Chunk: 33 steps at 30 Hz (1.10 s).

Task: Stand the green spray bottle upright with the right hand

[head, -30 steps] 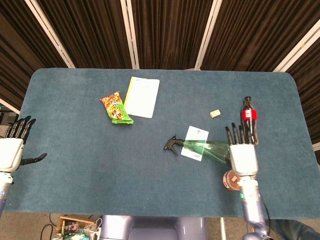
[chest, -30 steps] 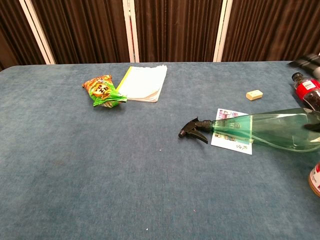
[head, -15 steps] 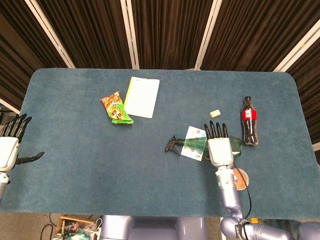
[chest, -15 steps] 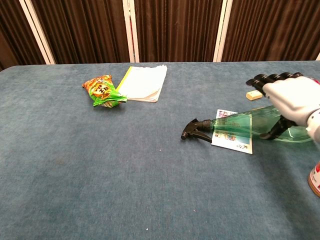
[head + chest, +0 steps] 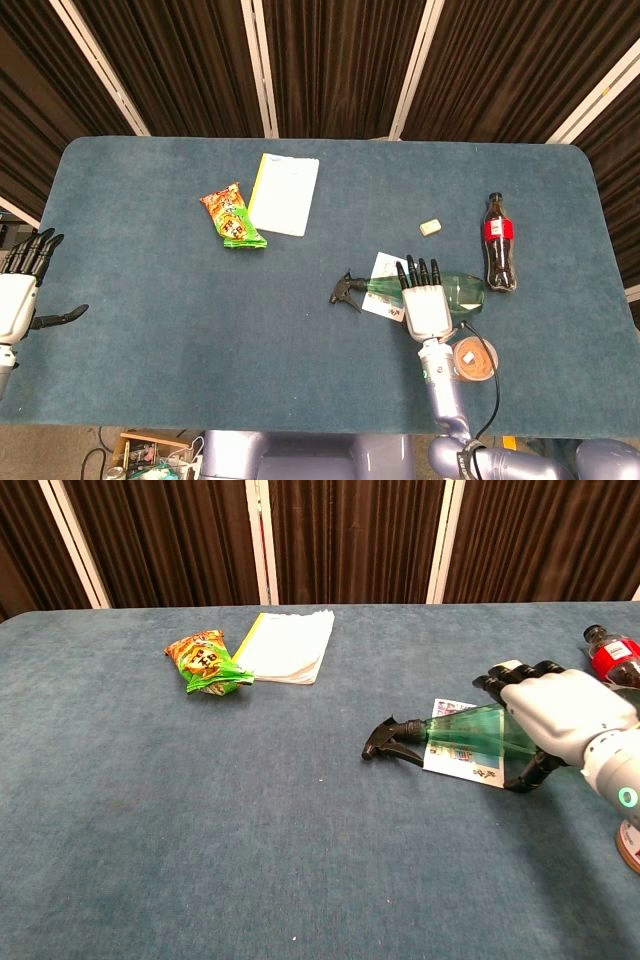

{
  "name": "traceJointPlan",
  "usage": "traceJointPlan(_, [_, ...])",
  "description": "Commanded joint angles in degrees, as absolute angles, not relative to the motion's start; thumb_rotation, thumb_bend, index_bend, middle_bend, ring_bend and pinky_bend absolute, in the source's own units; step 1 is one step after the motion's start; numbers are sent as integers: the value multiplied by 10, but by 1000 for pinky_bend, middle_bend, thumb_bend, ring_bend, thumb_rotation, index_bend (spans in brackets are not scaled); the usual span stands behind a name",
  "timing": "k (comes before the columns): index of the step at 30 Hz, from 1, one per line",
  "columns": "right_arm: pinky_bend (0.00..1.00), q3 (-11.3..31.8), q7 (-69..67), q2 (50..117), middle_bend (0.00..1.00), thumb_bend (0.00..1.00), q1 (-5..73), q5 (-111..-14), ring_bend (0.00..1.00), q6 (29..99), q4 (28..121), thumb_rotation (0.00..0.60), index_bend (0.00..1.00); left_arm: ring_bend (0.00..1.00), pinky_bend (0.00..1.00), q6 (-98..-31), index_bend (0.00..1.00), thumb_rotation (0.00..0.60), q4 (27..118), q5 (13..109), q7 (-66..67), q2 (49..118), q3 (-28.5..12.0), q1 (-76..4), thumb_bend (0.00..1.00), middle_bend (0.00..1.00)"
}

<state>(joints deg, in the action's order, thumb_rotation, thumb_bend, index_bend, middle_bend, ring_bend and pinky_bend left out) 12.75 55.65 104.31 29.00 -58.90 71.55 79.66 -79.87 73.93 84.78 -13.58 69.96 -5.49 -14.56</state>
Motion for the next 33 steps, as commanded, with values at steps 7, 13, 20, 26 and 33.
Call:
traceJointPlan(7, [0,132,557,1046,0,266,320,-572,0,671,748,600,190,0,87,-791,0,600,736,838,-130,702,-58,-147,72,0])
traceJointPlan(13, [0,115,585,1049,0,344,332,-561,0,652,719,600,278,0,87,-791,0,600,739,833,-122,703,-59,-146,72,0])
traceJointPlan(20, [0,107,609,1050,0,483,338,-545,0,647,708,600,511,0,87,-795,0,600,743,836,-121,702,-58,-145,72,0])
traceJointPlan(26, [0,105,584,1050,89,551,338,-587,0,687,710,600,795,0,87,-794,0,600,743,838,-124,701,-57,-145,72,0])
traceJointPlan(33, [0,96,548,1034,145,548,329,-639,0,729,731,600,855,0,87,-801,0,600,746,843,-128,699,-56,-143,72,0])
